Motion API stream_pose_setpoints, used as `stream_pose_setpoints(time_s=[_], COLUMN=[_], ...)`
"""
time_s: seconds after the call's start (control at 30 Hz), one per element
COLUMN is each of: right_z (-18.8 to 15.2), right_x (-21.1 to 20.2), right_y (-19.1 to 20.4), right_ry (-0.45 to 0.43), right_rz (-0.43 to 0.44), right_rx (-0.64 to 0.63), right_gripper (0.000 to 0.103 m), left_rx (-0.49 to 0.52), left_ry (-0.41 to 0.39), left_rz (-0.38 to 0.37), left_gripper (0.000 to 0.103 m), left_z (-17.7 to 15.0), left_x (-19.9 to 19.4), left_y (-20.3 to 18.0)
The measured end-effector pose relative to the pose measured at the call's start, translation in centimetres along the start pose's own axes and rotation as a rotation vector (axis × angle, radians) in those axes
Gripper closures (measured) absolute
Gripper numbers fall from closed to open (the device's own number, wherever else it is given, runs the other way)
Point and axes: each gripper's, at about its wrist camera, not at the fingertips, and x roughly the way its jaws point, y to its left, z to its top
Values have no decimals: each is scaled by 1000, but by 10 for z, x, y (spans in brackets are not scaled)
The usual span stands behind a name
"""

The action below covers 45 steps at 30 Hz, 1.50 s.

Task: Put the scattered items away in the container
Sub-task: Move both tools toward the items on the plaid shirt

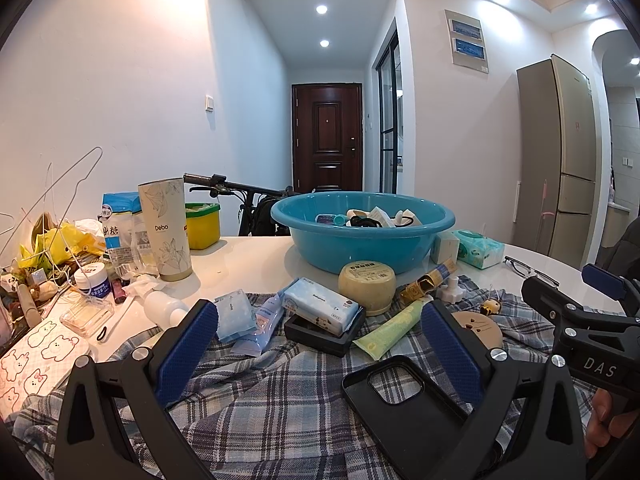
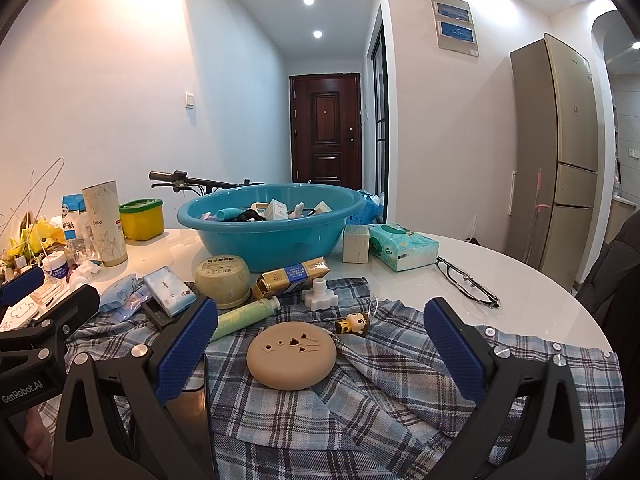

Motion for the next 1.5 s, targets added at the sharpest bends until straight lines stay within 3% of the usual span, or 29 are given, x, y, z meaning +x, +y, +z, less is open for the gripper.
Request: stream_pose_setpoints(time_s=[0.5,0.97,1.07,1.13,1.3,1.37,1.5], right_z=[0,-4,-5,-6,-5,-1,7], right_x=[3,46,51,50,50,48,45], right_y=[-1,-8,-5,-3,-1,2,9], right_ry=[24,265,289,287,351,352,355], right_rz=[-2,-52,-56,-57,26,27,44], right_rx=[3,33,15,15,44,23,-21], right_gripper=[0,0,1,0,1,1,1], left_rx=[5,21,28,48,9,-38,-61], left_ry=[15,30,71,130,288,314,290], left_rz=[3,-5,-5,-45,-98,-123,-120], left_gripper=[0,0,0,0,0,0,0], left_z=[-2,-3,0,0,1,5,17], left_x=[4,1,9,20,40,42,38], left_y=[-4,-8,-9,-12,-13,-8,-1])
